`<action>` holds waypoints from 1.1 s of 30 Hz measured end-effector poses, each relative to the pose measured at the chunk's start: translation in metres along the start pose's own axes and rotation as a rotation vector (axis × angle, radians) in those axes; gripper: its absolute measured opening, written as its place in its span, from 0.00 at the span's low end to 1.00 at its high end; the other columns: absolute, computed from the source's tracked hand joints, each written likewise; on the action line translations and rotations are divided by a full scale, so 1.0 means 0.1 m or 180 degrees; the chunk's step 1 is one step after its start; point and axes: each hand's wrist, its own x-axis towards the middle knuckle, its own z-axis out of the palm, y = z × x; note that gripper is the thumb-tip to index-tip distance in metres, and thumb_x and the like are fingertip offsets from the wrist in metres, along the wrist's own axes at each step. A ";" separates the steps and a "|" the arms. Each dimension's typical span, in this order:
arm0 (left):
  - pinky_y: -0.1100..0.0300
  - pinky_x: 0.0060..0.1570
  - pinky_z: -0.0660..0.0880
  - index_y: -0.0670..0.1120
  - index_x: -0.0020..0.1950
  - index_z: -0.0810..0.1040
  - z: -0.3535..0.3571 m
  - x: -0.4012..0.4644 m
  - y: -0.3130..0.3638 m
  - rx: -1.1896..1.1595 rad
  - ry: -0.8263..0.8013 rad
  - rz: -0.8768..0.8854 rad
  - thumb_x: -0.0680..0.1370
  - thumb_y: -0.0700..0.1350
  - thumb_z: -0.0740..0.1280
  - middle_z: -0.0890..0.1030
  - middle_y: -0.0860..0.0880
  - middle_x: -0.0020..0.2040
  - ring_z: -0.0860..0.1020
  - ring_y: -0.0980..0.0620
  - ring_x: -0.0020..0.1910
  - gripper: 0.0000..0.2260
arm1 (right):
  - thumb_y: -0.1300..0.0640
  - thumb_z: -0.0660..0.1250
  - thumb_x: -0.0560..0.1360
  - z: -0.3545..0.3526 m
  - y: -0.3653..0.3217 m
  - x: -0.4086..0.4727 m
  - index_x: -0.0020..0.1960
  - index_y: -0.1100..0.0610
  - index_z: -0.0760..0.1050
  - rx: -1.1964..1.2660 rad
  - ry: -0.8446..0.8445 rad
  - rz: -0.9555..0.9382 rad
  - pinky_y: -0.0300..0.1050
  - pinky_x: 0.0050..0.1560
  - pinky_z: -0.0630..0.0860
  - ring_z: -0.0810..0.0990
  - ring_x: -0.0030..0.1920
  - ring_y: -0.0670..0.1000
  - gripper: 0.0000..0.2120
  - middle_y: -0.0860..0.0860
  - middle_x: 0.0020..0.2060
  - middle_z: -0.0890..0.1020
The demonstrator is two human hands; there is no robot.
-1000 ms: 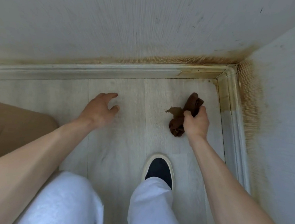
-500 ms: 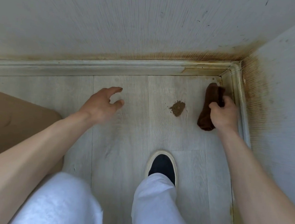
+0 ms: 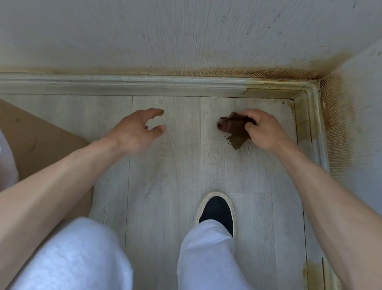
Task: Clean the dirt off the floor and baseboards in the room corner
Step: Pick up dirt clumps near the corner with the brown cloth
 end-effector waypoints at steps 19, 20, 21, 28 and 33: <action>0.58 0.63 0.68 0.61 0.79 0.65 0.00 0.00 0.02 0.0050 -0.0110 0.0048 0.84 0.57 0.63 0.67 0.56 0.78 0.72 0.51 0.72 0.23 | 0.66 0.58 0.81 0.08 -0.25 0.08 0.63 0.54 0.80 -0.0719 -0.0075 -0.0720 0.58 0.66 0.69 0.74 0.62 0.56 0.18 0.53 0.58 0.79; 0.58 0.63 0.68 0.61 0.79 0.65 0.00 0.00 0.02 0.0065 -0.0116 0.0052 0.84 0.57 0.63 0.67 0.55 0.78 0.72 0.51 0.72 0.23 | 0.67 0.58 0.81 0.04 -0.24 0.05 0.63 0.55 0.80 -0.0380 0.0094 -0.0606 0.55 0.66 0.70 0.74 0.62 0.55 0.18 0.53 0.58 0.79; 0.58 0.64 0.69 0.61 0.79 0.65 0.00 0.00 0.02 0.0085 -0.0119 0.0057 0.84 0.57 0.63 0.67 0.55 0.78 0.72 0.51 0.72 0.23 | 0.68 0.57 0.81 0.00 -0.21 0.01 0.65 0.55 0.79 -0.0115 0.0239 -0.0437 0.51 0.66 0.69 0.74 0.63 0.54 0.19 0.53 0.60 0.78; 0.53 0.69 0.70 0.60 0.79 0.65 -0.02 -0.04 0.05 0.0306 -0.0111 0.0142 0.84 0.57 0.63 0.68 0.53 0.77 0.72 0.49 0.71 0.23 | 0.63 0.56 0.83 -0.16 0.31 -0.24 0.71 0.57 0.73 0.0377 0.1034 0.0997 0.45 0.54 0.70 0.77 0.59 0.55 0.18 0.56 0.62 0.79; 0.52 0.68 0.71 0.61 0.79 0.65 -0.03 -0.05 0.07 0.0321 -0.0109 0.0176 0.83 0.57 0.63 0.69 0.54 0.76 0.73 0.50 0.70 0.23 | 0.59 0.59 0.83 0.04 0.26 -0.20 0.75 0.57 0.69 0.0588 0.0918 0.1173 0.50 0.62 0.76 0.77 0.62 0.57 0.21 0.57 0.66 0.77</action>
